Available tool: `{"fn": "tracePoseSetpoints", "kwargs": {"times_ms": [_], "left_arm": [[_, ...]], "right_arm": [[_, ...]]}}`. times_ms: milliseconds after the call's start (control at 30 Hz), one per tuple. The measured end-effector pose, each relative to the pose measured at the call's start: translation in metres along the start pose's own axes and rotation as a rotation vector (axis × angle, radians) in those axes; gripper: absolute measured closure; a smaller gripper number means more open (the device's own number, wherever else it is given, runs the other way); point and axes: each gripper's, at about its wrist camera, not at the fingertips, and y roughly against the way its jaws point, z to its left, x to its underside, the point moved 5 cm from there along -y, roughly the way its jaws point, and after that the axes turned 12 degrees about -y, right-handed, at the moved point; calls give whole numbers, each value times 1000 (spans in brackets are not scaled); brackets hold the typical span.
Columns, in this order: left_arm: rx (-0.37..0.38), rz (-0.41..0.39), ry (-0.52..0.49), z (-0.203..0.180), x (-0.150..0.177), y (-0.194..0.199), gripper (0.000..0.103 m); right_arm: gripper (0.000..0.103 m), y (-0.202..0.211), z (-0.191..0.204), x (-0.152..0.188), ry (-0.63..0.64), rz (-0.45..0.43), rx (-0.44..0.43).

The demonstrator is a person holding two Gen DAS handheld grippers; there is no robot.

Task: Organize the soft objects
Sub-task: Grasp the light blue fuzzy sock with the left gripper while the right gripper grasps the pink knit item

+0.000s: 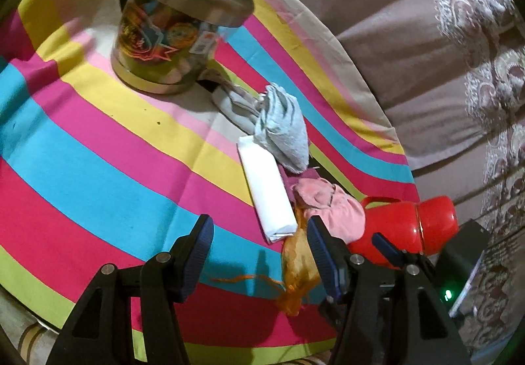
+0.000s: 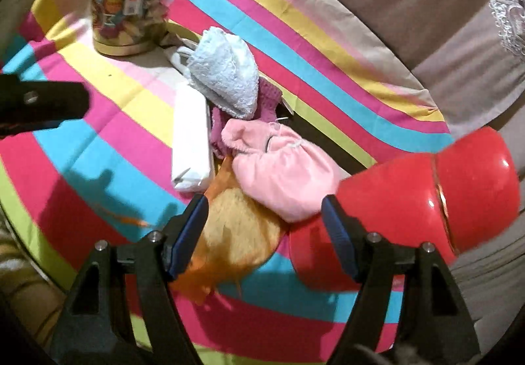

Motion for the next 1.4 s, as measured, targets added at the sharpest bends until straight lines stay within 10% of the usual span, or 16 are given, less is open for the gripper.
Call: {"fn": "tracePoseSetpoints", "kwargs": {"times_ms": [667, 1000, 1333, 1400], "left_arm": [[-15, -24, -20, 8, -26, -16, 43], [-6, -26, -116, -9, -87, -67, 43], [12, 60, -142, -10, -94, -127, 44], [2, 67, -170, -13, -93, -133, 56]], "right_arm": [[30, -54, 2, -11, -68, 11, 48], [68, -56, -8, -9, -167, -19, -20], [75, -32, -16, -11, -256, -97, -121], [75, -27, -17, -12, -273, -110, -141]]}}
